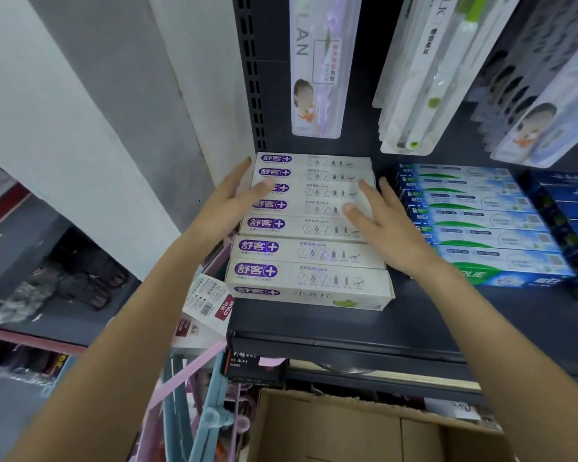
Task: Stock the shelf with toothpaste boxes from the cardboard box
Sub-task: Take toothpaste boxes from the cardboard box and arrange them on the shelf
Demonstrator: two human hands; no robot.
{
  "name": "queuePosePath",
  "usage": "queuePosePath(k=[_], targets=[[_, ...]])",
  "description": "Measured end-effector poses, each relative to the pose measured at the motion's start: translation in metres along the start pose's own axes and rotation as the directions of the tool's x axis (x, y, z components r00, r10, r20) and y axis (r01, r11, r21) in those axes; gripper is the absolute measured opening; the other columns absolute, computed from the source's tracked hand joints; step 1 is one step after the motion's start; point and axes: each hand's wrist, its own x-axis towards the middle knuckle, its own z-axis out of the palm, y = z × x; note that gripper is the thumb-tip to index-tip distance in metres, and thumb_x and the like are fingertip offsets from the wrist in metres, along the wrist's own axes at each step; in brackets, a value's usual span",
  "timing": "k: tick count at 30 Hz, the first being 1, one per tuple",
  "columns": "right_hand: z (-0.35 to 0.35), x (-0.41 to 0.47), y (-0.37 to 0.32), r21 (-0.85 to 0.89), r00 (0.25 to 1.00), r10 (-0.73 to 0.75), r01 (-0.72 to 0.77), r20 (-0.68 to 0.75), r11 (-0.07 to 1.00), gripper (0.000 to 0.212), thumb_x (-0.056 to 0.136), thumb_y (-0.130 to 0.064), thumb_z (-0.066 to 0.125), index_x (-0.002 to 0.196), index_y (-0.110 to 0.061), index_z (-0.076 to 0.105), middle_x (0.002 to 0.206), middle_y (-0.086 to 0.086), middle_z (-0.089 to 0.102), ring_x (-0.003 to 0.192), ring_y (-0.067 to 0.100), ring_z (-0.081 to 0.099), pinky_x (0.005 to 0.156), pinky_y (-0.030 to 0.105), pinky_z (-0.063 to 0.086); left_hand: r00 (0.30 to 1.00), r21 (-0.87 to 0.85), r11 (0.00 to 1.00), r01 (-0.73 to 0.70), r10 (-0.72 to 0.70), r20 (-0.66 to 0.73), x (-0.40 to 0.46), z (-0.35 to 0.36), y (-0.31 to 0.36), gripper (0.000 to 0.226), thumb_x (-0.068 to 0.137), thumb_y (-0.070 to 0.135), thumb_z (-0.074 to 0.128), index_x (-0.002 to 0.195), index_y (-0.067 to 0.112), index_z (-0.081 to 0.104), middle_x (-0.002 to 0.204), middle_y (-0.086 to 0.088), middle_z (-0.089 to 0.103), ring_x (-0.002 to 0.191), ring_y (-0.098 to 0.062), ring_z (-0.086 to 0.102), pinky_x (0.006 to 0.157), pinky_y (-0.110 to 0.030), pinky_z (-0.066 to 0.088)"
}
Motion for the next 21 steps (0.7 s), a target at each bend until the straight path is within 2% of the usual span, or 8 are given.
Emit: queuePosePath(k=[2,3,5,6,9,13,17,21], targets=[[-0.005,-0.035,-0.001,-0.011,0.997,-0.033,0.034,0.069,0.999,0.082,0.082,-0.064,0.047,0.15,-0.037,0.01,0.158,-0.009,-0.013,0.145,0.007,-0.011,0.118,0.032,0.003,0.977,0.057,0.994,-0.092,0.079,0.198,-0.029,-0.007,-0.007,0.063,0.08,0.046,0.067,0.134,0.043,0.034,0.128,0.026,0.051,0.1,0.01,0.059,0.088,-0.02,0.052],[-0.006,-0.05,-0.002,-0.039,0.994,-0.044,0.048,0.104,0.998,0.092,0.074,-0.068,0.052,0.149,-0.041,0.007,0.157,-0.011,-0.017,0.144,0.007,-0.013,0.118,0.033,0.003,0.95,0.107,0.984,-0.145,0.108,0.295,-0.039,-0.01,-0.014,0.076,0.074,0.05,0.074,0.137,0.042,0.032,0.136,0.021,0.048,0.119,0.002,0.052,0.102,-0.032,0.046],[-0.004,-0.068,-0.002,-0.106,0.982,-0.046,0.066,0.182,0.992,0.111,0.059,-0.071,0.063,0.146,-0.048,-0.001,0.154,-0.012,-0.026,0.143,0.008,-0.018,0.117,0.035,0.004,0.912,0.233,0.949,-0.213,0.108,0.395,-0.051,-0.009,-0.029,0.108,0.062,0.052,0.081,0.146,0.044,0.014,0.152,0.015,0.026,0.14,0.001,0.023,0.115,-0.028,0.024],[-0.001,-0.072,-0.001,-0.133,0.975,-0.042,0.072,0.219,0.988,0.116,0.057,-0.069,0.068,0.146,-0.049,-0.004,0.152,-0.011,-0.031,0.143,0.009,-0.02,0.117,0.036,0.005,0.918,0.321,0.922,-0.219,0.083,0.388,-0.054,-0.006,-0.037,0.12,0.056,0.055,0.08,0.147,0.044,0.002,0.157,0.014,0.011,0.143,0.003,0.005,0.117,-0.023,0.013],[0.01,-0.075,0.008,-0.206,0.968,-0.043,0.096,0.247,0.974,0.114,0.07,-0.048,0.076,0.147,-0.043,-0.007,0.149,-0.005,-0.038,0.144,0.012,-0.015,0.114,0.027,0.01,0.956,0.513,0.838,-0.186,0.035,0.29,-0.057,0.007,-0.049,0.137,0.06,0.047,0.083,0.147,0.031,-0.02,0.156,0.004,-0.024,0.14,-0.008,-0.028,0.12,-0.04,-0.002],[0.013,-0.067,0.018,-0.218,0.977,-0.062,0.107,0.202,0.97,0.1,0.082,-0.033,0.07,0.149,-0.035,-0.003,0.151,0.0,-0.036,0.145,0.012,-0.008,0.112,0.023,0.012,0.975,0.577,0.799,-0.168,0.047,0.219,-0.051,0.015,-0.052,0.126,0.07,0.038,0.079,0.147,0.027,-0.019,0.155,0.001,-0.028,0.145,-0.017,-0.017,0.118,-0.034,0.008],[0.011,-0.061,0.019,-0.181,0.969,-0.034,0.08,0.245,0.98,0.101,0.083,-0.03,0.071,0.15,-0.035,-0.005,0.149,-0.001,-0.039,0.143,0.008,-0.012,0.114,0.023,0.008,0.979,0.524,0.834,-0.171,0.083,0.188,-0.051,0.016,-0.057,0.124,0.069,0.036,0.081,0.148,0.03,-0.014,0.157,0.005,-0.02,0.147,-0.021,-0.003,0.119,-0.039,0.016],[0.015,-0.061,0.016,-0.03,0.975,-0.028,0.035,0.22,0.999,0.106,0.081,-0.018,0.073,0.148,-0.038,-0.005,0.149,-0.002,-0.039,0.135,-0.002,-0.019,0.108,0.015,0.005,0.979,0.401,0.897,-0.184,0.133,0.153,-0.049,0.016,-0.062,0.121,0.065,0.032,0.085,0.149,0.032,-0.002,0.158,0.006,0.013,0.147,-0.024,0.001,0.118,-0.05,0.014]])
